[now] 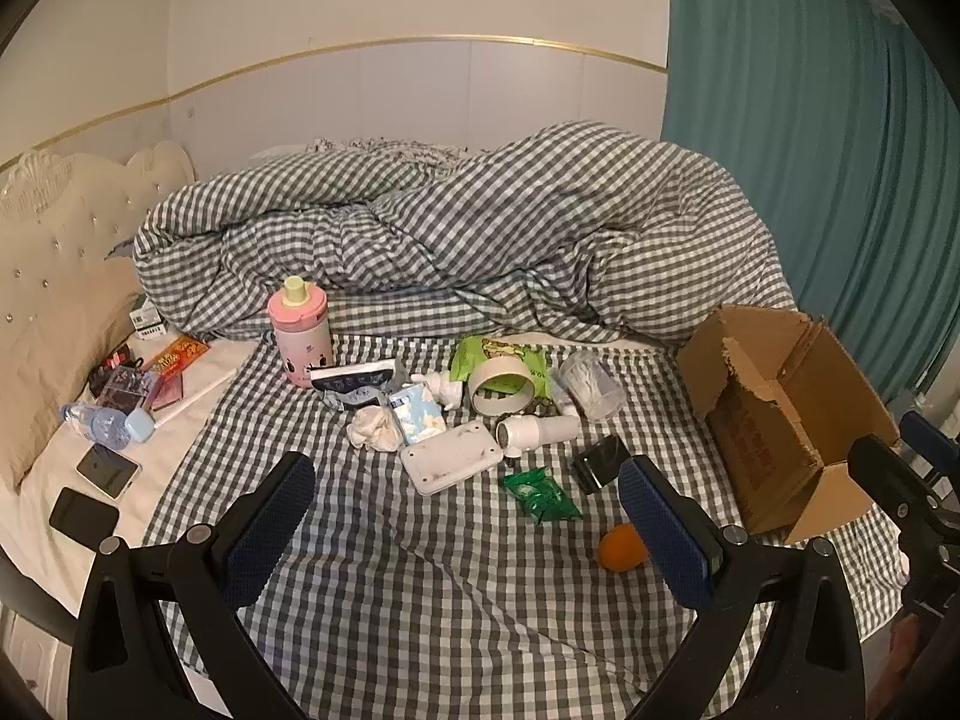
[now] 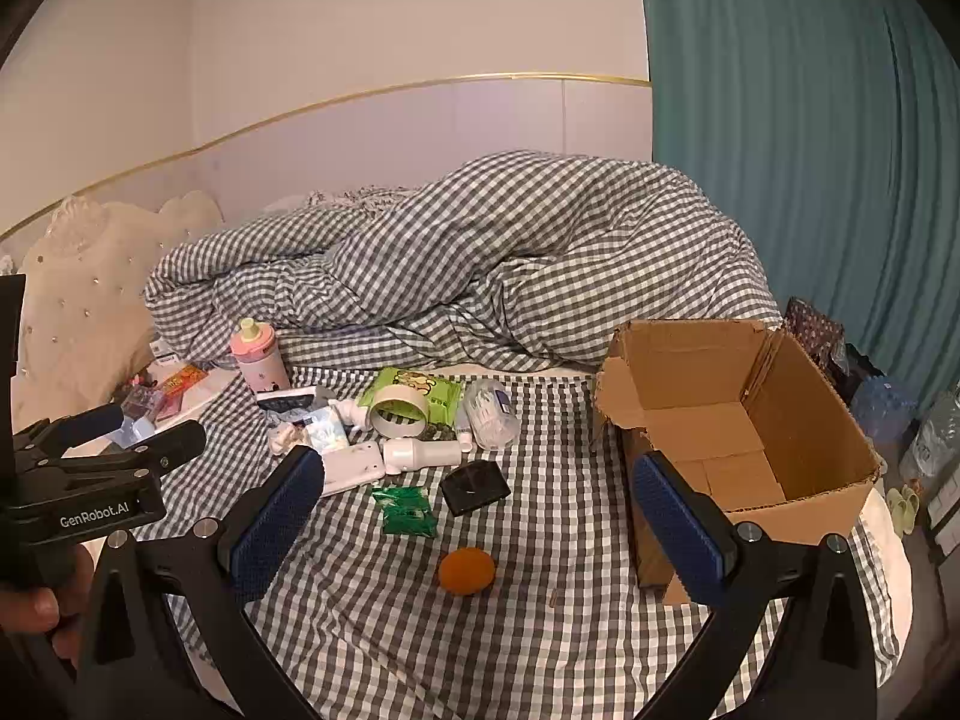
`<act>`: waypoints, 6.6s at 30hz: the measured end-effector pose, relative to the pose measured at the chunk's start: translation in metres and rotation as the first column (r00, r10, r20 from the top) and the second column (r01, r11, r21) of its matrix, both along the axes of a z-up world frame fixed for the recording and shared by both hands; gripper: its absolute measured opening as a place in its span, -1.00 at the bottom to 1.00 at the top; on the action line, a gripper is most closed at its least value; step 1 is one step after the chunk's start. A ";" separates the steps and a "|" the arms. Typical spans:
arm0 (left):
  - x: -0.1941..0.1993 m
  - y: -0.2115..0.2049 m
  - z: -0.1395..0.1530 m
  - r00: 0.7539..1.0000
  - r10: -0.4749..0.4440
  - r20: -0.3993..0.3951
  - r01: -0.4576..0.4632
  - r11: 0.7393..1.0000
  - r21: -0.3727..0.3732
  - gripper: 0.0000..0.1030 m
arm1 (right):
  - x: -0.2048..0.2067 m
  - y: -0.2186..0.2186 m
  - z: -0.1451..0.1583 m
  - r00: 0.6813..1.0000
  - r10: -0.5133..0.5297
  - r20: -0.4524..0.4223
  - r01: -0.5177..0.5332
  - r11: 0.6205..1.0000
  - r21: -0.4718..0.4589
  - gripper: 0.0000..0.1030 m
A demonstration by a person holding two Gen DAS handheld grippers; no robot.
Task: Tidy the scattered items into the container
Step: 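Move both tools toward the orange and green snack packet on the bed, then grasp the green snack packet with the left tool while the right tool grasps the orange, then carry the green packet and orange over the cardboard box with both tools, then open both tools to drop the packet and orange into the box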
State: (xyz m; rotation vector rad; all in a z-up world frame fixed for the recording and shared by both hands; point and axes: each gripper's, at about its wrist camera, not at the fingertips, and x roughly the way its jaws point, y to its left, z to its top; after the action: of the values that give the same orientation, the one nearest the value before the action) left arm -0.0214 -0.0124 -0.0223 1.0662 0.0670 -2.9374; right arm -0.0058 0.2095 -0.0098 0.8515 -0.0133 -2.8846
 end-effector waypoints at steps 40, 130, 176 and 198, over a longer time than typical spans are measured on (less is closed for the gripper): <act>-0.107 0.001 -0.157 0.960 -0.060 0.272 0.061 0.998 0.006 1.00 | -0.092 -0.004 -0.154 0.954 0.074 0.289 -0.091 0.995 0.046 0.99; -0.033 0.091 -0.008 0.971 -0.233 -0.045 0.235 0.972 0.034 -0.42 | -0.003 0.096 -0.014 1.000 -0.012 0.003 0.012 0.999 -0.039 0.08; -0.126 0.353 -0.071 0.803 -0.593 0.065 0.587 0.805 0.087 0.64 | -0.045 0.288 -0.016 0.954 -0.301 0.003 0.300 0.954 0.021 0.08; -0.156 0.261 -0.066 0.893 -0.447 0.042 0.444 0.893 0.073 0.77 | -0.121 0.266 -0.085 0.925 -0.338 0.172 0.328 0.941 0.081 0.10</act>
State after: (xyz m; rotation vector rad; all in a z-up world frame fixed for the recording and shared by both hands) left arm -0.1770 0.2487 -0.0888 1.3350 -0.1047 -3.3197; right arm -0.1269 0.4754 -0.0943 1.2342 -0.1150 -3.1129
